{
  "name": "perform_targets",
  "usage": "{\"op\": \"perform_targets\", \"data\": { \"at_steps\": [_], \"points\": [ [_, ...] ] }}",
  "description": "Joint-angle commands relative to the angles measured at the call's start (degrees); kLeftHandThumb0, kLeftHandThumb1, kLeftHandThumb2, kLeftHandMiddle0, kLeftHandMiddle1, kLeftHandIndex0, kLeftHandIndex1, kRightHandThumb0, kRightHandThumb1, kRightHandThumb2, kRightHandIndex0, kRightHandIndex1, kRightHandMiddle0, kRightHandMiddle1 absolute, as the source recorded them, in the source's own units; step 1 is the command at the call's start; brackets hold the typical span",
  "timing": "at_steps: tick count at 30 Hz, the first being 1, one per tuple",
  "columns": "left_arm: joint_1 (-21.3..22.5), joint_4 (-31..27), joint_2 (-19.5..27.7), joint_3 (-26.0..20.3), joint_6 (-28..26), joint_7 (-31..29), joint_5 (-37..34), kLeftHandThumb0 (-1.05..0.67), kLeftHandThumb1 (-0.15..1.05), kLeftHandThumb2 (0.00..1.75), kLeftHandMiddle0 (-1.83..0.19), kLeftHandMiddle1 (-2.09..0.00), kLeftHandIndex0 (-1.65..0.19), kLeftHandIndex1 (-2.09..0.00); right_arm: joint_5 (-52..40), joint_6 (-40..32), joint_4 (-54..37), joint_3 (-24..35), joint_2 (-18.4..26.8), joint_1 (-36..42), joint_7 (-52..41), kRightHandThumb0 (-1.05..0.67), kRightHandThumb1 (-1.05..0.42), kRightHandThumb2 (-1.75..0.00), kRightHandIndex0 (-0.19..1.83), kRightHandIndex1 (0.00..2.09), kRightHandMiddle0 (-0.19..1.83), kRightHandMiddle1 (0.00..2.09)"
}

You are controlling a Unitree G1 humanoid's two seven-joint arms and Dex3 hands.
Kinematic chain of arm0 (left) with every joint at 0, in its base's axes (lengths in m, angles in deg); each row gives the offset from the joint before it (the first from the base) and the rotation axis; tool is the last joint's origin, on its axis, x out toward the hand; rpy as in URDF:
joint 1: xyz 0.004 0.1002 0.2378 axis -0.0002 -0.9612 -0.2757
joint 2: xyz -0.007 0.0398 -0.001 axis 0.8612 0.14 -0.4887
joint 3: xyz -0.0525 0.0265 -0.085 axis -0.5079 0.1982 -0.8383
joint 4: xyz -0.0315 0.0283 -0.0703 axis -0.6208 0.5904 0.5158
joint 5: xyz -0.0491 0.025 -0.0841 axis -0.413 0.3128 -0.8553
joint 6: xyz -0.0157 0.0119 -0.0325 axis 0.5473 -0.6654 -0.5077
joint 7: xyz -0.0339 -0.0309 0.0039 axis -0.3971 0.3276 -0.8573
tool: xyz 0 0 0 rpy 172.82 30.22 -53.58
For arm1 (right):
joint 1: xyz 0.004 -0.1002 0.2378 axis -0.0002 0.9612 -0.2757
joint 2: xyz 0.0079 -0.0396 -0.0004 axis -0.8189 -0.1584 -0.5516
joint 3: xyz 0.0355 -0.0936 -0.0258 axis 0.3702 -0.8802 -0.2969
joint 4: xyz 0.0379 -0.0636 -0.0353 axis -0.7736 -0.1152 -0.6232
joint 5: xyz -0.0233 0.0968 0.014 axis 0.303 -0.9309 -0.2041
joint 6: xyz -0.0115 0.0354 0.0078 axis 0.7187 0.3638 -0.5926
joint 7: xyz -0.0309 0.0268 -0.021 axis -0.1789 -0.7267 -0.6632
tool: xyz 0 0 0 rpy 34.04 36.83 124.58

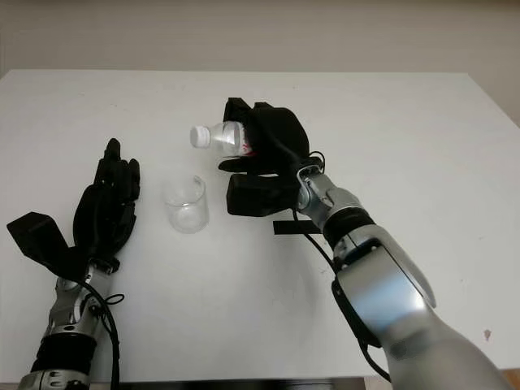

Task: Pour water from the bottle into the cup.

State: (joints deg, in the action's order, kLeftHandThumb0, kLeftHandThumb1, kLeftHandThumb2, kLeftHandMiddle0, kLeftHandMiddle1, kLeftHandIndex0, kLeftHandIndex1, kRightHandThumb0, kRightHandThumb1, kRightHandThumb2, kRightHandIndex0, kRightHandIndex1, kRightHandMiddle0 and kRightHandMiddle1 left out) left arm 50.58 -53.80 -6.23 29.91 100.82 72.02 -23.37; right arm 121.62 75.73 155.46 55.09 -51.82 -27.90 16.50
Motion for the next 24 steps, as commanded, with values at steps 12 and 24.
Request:
{"op": "perform_targets", "data": {
  "at_steps": [12, 24],
  "points": [
    [0.19, 2.35, -2.1, 0.56, 1.39, 0.57, 0.2, -0.73, 1.05, 0.44, 0.16, -0.05, 0.17, -0.05, 11.7, -3.31, 0.15, -10.71, 1.27, -4.84, 15.81, -0.42, -1.05, -0.21, 1.21, 2.09, 0.8, 2.09],
    [0.41, 4.44, -2.97, 0.7, 3.82, 0.92, 0.41, -0.73, 1.05, 0.45, 0.16, -0.05, 0.19, -0.04, 14.04, -3.15, 0.7, -14.1, 0.74, -6.82, 20.35, -0.44, -1.05, -0.09, 1.31, 2.09, 0.83, 2.09]
  ]
}}
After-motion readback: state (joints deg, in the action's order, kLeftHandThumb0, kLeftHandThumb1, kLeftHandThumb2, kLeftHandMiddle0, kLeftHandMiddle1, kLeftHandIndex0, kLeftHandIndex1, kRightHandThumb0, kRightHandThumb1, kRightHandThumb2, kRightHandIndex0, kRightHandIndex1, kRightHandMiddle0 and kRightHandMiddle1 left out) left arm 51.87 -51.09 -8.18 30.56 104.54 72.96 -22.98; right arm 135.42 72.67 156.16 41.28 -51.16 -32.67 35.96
